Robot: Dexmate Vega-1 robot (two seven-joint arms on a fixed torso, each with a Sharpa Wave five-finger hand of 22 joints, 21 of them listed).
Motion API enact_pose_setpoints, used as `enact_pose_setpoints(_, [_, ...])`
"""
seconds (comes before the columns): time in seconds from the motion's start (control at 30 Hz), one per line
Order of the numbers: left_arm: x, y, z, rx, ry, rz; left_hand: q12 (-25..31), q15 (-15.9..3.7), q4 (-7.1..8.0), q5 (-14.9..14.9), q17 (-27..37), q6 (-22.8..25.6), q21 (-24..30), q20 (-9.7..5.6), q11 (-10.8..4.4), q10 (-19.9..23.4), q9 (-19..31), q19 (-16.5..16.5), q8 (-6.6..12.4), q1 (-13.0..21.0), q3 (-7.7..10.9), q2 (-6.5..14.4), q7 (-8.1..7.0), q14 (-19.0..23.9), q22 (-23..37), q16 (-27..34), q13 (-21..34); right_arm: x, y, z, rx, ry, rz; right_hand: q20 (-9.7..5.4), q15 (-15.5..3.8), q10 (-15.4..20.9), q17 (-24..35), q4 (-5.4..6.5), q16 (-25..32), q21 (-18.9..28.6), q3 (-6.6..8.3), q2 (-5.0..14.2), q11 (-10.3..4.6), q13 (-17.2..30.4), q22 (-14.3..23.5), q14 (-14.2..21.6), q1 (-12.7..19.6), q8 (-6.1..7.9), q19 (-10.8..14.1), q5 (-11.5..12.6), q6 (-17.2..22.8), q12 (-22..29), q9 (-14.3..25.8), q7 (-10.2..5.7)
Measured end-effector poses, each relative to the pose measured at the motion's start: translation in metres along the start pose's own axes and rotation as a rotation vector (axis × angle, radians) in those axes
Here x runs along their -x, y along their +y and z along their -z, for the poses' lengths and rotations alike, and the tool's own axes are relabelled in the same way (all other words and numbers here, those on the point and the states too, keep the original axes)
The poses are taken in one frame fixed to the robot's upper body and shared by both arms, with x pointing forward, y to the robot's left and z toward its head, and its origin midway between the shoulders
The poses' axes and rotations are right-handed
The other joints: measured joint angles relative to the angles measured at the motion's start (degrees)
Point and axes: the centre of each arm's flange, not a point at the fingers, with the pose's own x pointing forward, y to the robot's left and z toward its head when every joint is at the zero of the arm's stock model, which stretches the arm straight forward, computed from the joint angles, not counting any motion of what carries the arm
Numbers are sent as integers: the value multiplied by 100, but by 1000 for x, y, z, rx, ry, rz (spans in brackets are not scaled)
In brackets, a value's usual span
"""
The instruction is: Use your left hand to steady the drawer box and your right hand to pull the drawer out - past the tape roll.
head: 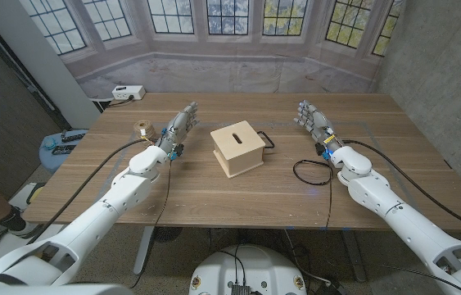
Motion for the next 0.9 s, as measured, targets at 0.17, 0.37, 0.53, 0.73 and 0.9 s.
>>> enact_pose_setpoints(0.17, [0,-2,-4,-17,1,15,0,0,0,0,0,22,0,0,0,0,0,0,0,0,0,0,-21,0,0,0,0,0,1,-2,28,13,-6,-10,0,-23,0,1,0,0,0,-9,22,0,0,0,52,0,-10,0,0,0,0,0])
enact_pose_setpoints(0.37, [1,-3,-6,-35,8,27,0,32,-24,0,-1,36,0,0,-21,24,-1,0,0,0,24,0,-7,32,0,0,-27,-2,3,-9,76,25,-27,12,-31,-22,1,-32,0,0,-2,-9,22,0,0,-32,52,0,-31,0,0,0,1,0])
enact_pose_setpoints(0.53, [1,-3,-6,-41,13,30,0,32,-48,0,-1,52,0,-1,8,53,-1,0,0,0,48,0,10,32,-1,0,-27,-4,4,-16,105,24,-44,-9,1,-22,-21,-39,0,0,-9,-9,22,0,-1,-64,52,0,-52,0,-1,0,1,0])
enact_pose_setpoints(0.73, [1,-2,-7,-55,16,36,0,31,-72,0,-1,52,0,-1,8,53,-1,0,0,22,71,-23,10,32,-1,0,-26,-7,8,-24,164,33,-78,-30,0,-22,-26,-63,0,0,15,4,22,0,-1,-64,84,0,-73,0,31,0,1,32])
enact_pose_setpoints(0.9, [2,-3,-8,-68,20,40,0,31,-85,0,-11,52,0,-1,8,52,-1,0,-1,31,85,-14,9,32,-1,0,-26,-7,10,-30,215,39,-105,-30,0,-22,-26,-62,0,0,15,-9,22,-1,-1,-63,97,22,-72,0,31,0,1,32])
